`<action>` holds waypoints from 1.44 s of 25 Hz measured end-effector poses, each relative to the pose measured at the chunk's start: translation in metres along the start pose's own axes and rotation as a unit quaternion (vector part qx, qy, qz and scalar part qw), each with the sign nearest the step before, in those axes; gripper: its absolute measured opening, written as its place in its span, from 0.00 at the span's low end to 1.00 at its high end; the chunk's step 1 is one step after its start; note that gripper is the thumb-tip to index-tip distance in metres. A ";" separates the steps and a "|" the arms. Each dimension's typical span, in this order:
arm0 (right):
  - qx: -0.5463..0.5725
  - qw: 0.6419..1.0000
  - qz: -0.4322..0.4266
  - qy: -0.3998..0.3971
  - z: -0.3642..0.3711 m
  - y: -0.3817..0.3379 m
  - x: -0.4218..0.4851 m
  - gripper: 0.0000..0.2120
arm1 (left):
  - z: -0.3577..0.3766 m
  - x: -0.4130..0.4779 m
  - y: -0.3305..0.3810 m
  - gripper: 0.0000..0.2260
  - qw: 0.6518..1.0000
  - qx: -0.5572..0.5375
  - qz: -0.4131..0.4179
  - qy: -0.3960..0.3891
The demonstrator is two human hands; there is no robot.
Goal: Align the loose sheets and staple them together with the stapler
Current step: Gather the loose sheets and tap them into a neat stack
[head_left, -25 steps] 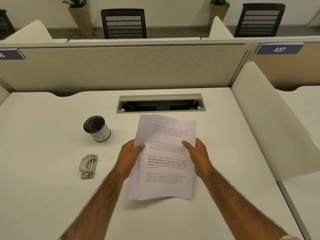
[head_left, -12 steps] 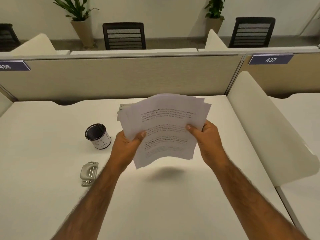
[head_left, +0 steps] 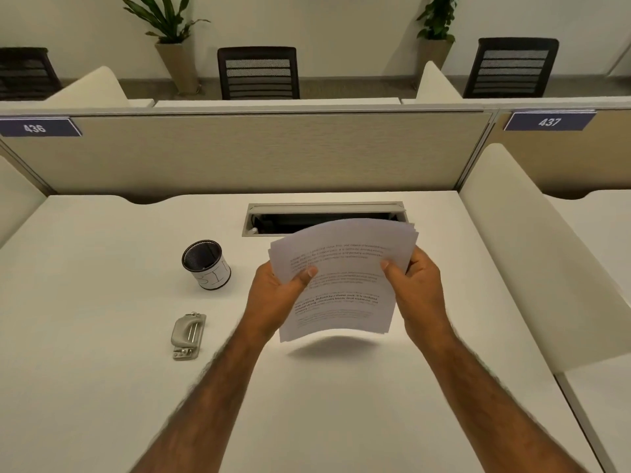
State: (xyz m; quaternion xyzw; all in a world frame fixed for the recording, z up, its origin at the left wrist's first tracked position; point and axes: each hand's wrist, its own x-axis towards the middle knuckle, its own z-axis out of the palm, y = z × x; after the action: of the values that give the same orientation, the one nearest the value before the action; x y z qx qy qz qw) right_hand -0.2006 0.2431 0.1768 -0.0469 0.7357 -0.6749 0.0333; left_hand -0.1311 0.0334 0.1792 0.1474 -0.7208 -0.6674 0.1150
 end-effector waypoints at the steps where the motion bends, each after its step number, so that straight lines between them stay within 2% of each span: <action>1: -0.001 1.000 -0.005 -0.008 0.000 -0.001 -0.001 0.11 | 0.001 -0.001 0.000 0.07 1.000 -0.004 0.000 0.007; 4: -0.030 0.999 0.030 -0.023 0.000 0.009 -0.005 0.08 | 0.005 -0.009 -0.002 0.05 0.998 -0.028 -0.021 0.046; 7: -0.003 0.997 0.072 0.041 -0.021 0.025 -0.004 0.04 | 0.002 -0.009 0.014 0.06 0.988 -0.136 -0.015 0.075; 9: 0.104 0.983 0.130 0.073 -0.037 0.037 -0.009 0.06 | -0.003 -0.007 0.031 0.10 0.972 -0.217 0.017 0.085; 12: 0.350 0.905 0.243 0.007 -0.029 0.048 -0.029 0.18 | -0.001 -0.008 0.048 0.14 0.944 -0.316 0.051 0.075; 13: 0.381 0.892 0.241 -0.021 -0.023 0.047 -0.033 0.20 | 0.003 -0.009 0.049 0.14 0.938 -0.334 0.051 0.070; 15: 0.406 0.890 0.197 -0.064 -0.013 0.038 -0.036 0.22 | 0.007 -0.014 0.050 0.15 0.938 -0.338 0.043 0.068; 17: 0.380 0.910 0.155 -0.060 -0.016 0.025 -0.030 0.22 | -0.004 -0.018 0.047 0.14 0.946 -0.310 0.053 0.076; 19: 0.325 0.936 0.136 -0.022 -0.028 0.014 -0.022 0.19 | -0.041 -0.015 0.045 0.13 0.966 -0.237 0.065 0.076; 22: 0.197 0.974 0.107 -0.014 -0.046 0.004 -0.019 0.17 | -0.088 -0.002 0.044 0.14 0.997 -0.073 0.033 -0.008; 24: 0.122 0.989 0.087 -0.013 -0.045 -0.002 -0.021 0.14 | -0.087 0.000 0.033 0.11 0.998 0.002 0.012 -0.062; 27: 0.051 0.997 0.060 0.018 -0.033 -0.002 -0.026 0.11 | -0.069 -0.008 0.007 0.08 0.998 0.041 0.010 -0.050; 31: 0.026 0.997 0.051 0.044 -0.027 0.007 -0.029 0.12 | -0.062 -0.016 -0.015 0.07 0.998 0.035 0.041 0.011; 33: 0.005 0.998 0.057 0.039 -0.025 0.018 -0.034 0.12 | -0.060 -0.021 -0.029 0.08 0.999 0.032 0.025 0.006; 36: -0.002 0.996 0.089 0.026 -0.016 0.050 -0.048 0.15 | -0.053 -0.027 -0.069 0.09 0.993 0.109 -0.037 -0.032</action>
State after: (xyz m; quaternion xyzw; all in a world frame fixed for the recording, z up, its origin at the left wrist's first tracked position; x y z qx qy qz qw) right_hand -0.1563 0.2690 0.1277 0.0365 0.7386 -0.6690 0.0745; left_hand -0.0831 -0.0107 0.1157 0.1638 -0.7869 -0.5928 0.0503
